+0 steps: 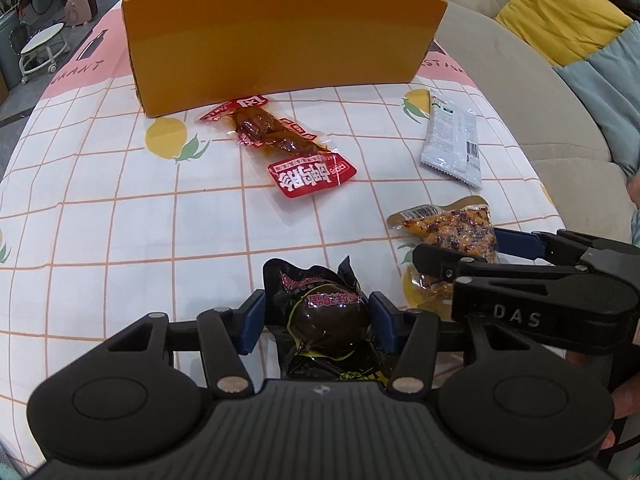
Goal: Organize snacks
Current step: 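Lift both held bags and carry them toward the orange box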
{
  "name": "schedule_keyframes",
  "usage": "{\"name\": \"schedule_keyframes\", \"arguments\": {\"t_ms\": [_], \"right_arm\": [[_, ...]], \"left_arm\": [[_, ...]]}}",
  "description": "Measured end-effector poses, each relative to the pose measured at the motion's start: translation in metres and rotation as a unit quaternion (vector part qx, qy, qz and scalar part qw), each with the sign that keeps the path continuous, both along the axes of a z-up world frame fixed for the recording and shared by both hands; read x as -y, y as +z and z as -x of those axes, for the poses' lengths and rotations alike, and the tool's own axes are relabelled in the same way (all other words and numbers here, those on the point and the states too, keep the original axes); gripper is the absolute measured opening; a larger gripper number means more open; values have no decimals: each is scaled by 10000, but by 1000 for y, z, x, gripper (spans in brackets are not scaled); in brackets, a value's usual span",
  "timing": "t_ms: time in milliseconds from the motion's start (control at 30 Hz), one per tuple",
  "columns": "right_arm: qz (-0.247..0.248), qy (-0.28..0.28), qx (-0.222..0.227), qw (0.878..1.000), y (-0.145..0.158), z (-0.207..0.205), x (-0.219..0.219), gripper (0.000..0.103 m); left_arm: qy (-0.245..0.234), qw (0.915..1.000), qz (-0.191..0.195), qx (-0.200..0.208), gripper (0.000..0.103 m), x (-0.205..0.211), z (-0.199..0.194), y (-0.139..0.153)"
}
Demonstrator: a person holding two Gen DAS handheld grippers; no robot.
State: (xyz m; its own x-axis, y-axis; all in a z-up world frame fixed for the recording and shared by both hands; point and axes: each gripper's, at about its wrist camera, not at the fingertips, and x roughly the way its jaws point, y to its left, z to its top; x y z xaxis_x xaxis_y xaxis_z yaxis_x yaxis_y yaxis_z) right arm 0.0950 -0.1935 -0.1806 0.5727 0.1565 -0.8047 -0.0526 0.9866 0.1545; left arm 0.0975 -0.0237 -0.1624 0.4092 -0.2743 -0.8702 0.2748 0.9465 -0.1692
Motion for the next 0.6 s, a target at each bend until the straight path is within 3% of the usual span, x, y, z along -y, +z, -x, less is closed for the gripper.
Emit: {"name": "schedule_keyframes", "arguments": {"t_ms": [100,300,600], "right_arm": [[-201,-167,77,9996,5,4,6,58],[-271,-133,-34,9995,9,7,8,57],[-207,27,323,9993,34,21,3,56]], "left_arm": [[54,10000,3,-22,63,-2,0,1],[228,9996,141,30,63,-10,1,8],[461,9980,330,296,63,-19,7,31]]}}
